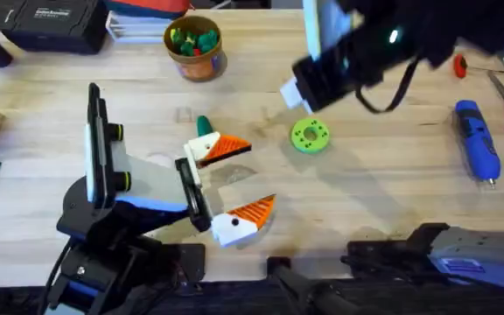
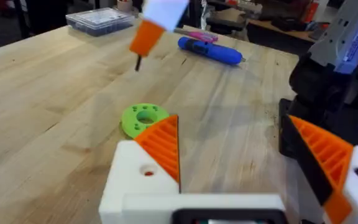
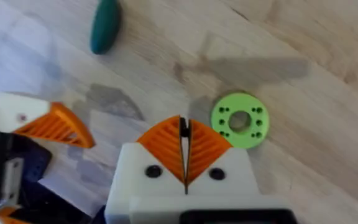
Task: Pick up the gripper from the table and insert it into the empty holder that is missing its gripper. Then pick up a screw, insert it into the mounting hole, and use the screwdriver to tighten it. Finally, clean up the table by picking up the vegetable and placing it into the bucket.
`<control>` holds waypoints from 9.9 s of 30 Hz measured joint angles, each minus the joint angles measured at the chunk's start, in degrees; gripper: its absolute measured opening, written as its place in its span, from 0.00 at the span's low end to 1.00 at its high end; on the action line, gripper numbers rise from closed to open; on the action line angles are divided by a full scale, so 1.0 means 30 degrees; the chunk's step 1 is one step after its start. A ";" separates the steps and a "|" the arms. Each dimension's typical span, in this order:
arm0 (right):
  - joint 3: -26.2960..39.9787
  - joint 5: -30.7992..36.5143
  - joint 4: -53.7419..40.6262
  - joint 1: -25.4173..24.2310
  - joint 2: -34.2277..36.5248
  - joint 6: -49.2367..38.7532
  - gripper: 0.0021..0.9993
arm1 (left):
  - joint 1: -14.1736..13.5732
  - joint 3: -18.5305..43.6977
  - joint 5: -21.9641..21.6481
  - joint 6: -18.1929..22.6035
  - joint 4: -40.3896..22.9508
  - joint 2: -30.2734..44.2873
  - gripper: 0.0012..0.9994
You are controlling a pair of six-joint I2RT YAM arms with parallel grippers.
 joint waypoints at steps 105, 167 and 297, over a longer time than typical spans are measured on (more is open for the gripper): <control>0.5816 -0.2026 -0.1117 0.6522 0.5125 -0.1720 0.00 | 0.0000 0.0000 -0.0044 -0.0362 -0.0025 0.0017 0.99; -0.4030 -0.5392 -0.2459 0.2405 -1.1116 -0.1148 0.99 | 0.0000 0.0000 -0.0022 -0.0160 -0.0010 0.0015 0.99; -0.4558 -0.0436 0.7659 -2.6150 0.5424 -1.2981 0.02 | 0.0000 0.0000 -0.0015 -0.0087 -0.0010 0.0015 0.00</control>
